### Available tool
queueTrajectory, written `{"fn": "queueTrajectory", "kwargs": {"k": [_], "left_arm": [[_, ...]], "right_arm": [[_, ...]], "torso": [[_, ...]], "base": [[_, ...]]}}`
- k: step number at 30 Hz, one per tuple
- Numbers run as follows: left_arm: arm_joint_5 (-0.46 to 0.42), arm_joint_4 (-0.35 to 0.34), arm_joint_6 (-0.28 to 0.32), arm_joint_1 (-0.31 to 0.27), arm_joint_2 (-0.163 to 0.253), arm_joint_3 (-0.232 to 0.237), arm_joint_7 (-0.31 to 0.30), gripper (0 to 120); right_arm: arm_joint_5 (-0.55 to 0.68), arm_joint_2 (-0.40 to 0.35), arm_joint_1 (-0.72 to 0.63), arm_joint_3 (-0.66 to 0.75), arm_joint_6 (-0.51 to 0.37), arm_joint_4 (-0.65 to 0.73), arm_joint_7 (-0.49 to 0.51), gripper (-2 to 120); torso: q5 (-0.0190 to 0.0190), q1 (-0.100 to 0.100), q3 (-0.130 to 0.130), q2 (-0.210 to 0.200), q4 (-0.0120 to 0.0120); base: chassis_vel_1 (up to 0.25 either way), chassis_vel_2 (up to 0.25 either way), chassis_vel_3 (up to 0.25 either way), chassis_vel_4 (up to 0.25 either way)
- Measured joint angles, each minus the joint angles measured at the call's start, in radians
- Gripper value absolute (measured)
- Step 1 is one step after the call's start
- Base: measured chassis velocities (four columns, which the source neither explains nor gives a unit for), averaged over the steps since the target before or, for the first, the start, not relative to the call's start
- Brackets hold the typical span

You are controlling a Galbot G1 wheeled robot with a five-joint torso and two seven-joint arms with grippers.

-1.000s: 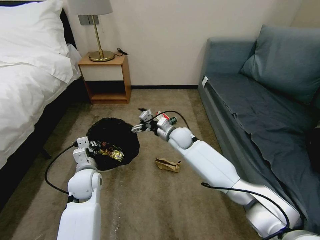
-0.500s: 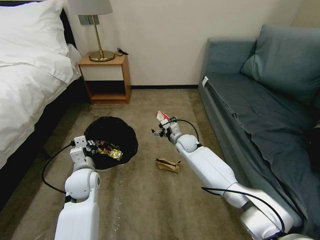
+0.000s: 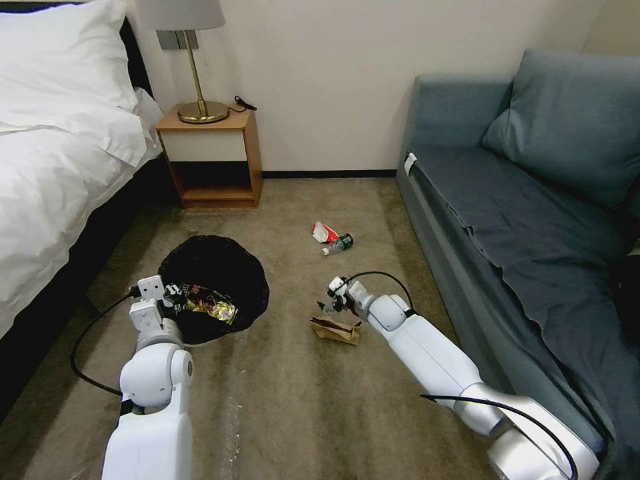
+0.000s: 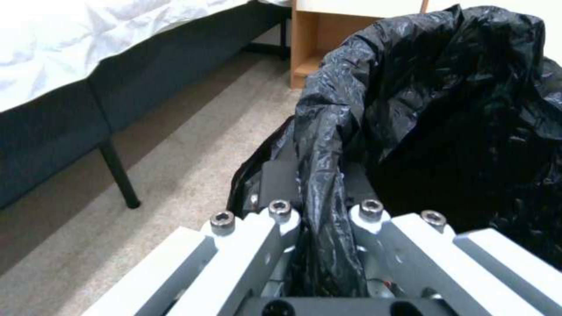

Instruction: Pick up the trash bin, then pick up the garbage on the floor and place it into the trash bin.

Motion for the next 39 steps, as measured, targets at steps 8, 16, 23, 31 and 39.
{"fn": "queueTrajectory", "kwargs": {"k": [8,16,23,31,39], "left_arm": [[-0.002,-0.003,-0.013,0.018,-0.002,-0.021,0.006,4],[-0.003,0.007,-0.023,0.017,-0.005,-0.018,0.01,4],[0.002,-0.001,-0.023,0.017,-0.008,-0.004,0.01,4],[0.007,-0.019,-0.016,0.02,-0.01,-0.002,0.008,4],[0.005,-0.046,-0.014,0.044,-0.008,-0.02,0.007,4]], "right_arm": [[-0.196,0.02,0.011,0.05,0.138,-0.133,-0.075,100],[-0.234,0.068,0.033,0.1,0.196,-0.268,-0.074,100],[-0.234,0.111,0.06,0.2,0.181,-0.395,-0.069,100],[-0.219,0.125,0.043,0.21,0.083,-0.412,-0.022,100],[-0.233,0.133,0.03,0.218,0.065,-0.414,0.001,96]], "torso": [[0.0,0.0,0.0,0.0,0.0],[0.0,0.0,0.0,0.0,0.0],[-0.0001,0.0,0.0,0.0,0.0],[0.0,0.0,0.0,0.0,-0.0002],[-0.0001,0.0,0.0,0.0,0.0001]], "base": [[0.0,0.0,0.0,0.0],[0.0,0.0,0.0,0.0],[0.0,0.0,0.0,0.0],[0.0,0.0,0.0,0.0],[0.0,0.0,0.0,0.0]]}}
